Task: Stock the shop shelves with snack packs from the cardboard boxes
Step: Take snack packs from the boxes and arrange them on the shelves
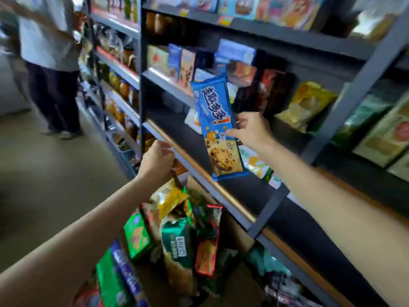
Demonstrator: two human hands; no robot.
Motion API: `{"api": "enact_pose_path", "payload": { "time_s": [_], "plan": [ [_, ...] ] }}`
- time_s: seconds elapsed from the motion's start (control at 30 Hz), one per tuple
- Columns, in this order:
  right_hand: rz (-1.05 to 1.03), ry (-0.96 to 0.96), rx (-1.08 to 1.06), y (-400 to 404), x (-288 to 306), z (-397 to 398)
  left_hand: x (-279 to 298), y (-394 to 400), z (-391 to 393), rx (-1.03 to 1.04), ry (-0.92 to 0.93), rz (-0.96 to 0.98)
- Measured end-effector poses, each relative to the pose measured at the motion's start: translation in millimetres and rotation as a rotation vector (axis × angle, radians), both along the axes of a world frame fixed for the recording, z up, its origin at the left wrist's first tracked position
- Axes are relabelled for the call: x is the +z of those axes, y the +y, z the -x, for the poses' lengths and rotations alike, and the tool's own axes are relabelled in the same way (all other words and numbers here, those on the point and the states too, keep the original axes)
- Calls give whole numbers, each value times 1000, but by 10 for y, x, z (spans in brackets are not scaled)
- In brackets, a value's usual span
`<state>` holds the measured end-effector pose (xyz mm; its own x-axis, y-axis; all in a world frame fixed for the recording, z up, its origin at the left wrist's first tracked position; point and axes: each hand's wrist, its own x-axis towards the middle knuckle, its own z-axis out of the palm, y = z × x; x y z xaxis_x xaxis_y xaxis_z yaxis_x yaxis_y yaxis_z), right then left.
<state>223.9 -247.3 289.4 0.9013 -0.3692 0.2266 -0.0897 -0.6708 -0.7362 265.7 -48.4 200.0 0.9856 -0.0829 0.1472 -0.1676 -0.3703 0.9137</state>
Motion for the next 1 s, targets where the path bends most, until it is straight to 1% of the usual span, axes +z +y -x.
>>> {"api": "enact_pose_path", "payload": {
  "time_s": [0.07,0.13,0.27,0.33,0.4,0.47,0.57,0.8,0.87,0.93,1.0],
  "plan": [
    [133,-198,-130,-372,623,552,573,-538,59,-117,-119,66],
    [212,-370,-236,-665,1174,1162,1196,-1082,272,-270,-275,132],
    [345,-679,-429,-1035,2050,2329,2327,-1936,1173,-559,-699,182],
    [421,-790,-531,-1183,2364,2812,2722,-2227,1651,-705,-850,199],
    [531,-862,-649,-1380,2580,3192,3004,-2482,1988,-762,-980,174],
    [615,-892,-761,-1628,2696,3488,3181,-2708,2218,-791,-1089,152],
    [664,-825,-853,-2132,2721,3826,3298,-3066,2411,-830,-1141,123],
    [666,-463,-940,-3252,2596,4391,3433,-4028,2798,-851,-1114,-63],
    [699,-372,-966,-3491,2580,4447,3489,-4258,2843,-837,-1118,-164],
    [721,-260,-1048,-3755,2612,4461,3552,-4528,2884,-793,-1152,-325],
    [642,-181,-1125,-3993,2697,4436,3617,-4759,2939,-779,-1161,-482]
  ]
}}
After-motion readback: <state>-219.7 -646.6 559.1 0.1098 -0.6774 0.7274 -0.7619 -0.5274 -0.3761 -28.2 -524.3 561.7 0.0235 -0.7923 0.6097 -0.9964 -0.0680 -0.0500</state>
